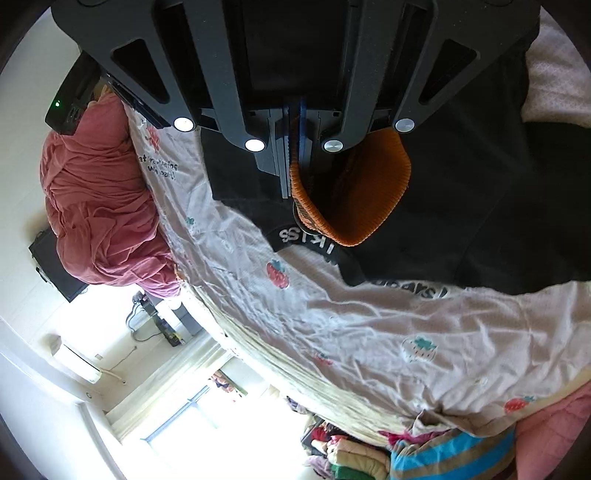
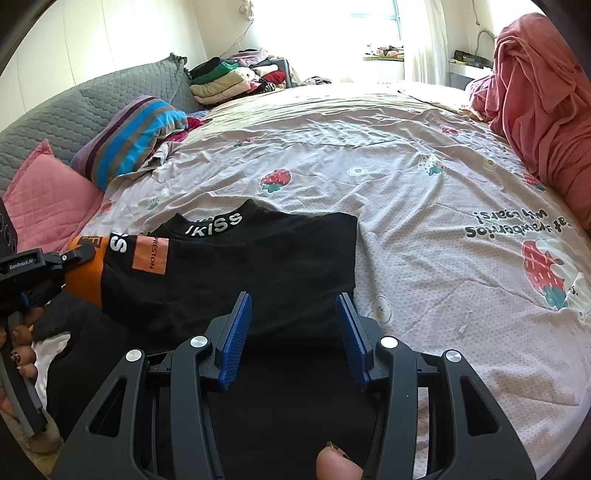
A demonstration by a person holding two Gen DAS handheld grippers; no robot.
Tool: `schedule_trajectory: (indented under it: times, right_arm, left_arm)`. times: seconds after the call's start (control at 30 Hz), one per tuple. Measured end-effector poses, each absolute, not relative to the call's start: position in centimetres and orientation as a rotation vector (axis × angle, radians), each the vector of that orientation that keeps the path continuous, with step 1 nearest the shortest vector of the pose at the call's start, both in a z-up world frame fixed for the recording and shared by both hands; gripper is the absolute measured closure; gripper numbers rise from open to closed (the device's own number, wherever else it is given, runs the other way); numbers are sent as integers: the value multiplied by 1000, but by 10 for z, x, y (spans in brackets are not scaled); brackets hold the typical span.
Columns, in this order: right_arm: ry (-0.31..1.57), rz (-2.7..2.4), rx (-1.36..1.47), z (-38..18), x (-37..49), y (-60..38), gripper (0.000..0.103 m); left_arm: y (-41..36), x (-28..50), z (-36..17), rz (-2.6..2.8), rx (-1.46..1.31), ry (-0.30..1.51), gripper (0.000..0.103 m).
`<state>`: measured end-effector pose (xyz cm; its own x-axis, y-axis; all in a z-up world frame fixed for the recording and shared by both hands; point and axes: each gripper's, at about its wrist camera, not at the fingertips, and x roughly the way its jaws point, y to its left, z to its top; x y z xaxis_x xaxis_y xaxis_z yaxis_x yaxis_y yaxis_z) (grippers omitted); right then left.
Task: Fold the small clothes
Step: 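Carry the sleeve across the body with the right tool while the left tool takes the cuff, then lay the cuff on the shirt body and open the left tool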
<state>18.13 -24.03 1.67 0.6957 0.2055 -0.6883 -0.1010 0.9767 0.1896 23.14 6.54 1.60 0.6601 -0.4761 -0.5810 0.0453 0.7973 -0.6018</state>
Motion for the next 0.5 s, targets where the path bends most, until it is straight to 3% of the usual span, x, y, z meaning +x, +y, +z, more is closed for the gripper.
schedule_trajectory:
  times: [0.17, 0.27, 0.5]
  right_arm:
    - [790, 178, 123, 13, 184, -233, 57]
    - [792, 187, 125, 13, 187, -229, 55]
    - [791, 195, 113, 11, 195, -221, 55]
  left_arm:
    - [68, 229, 16, -286, -575, 802, 102]
    - [73, 227, 17, -267, -572, 792, 89]
    - [76, 220, 30, -206, -512, 727, 88]
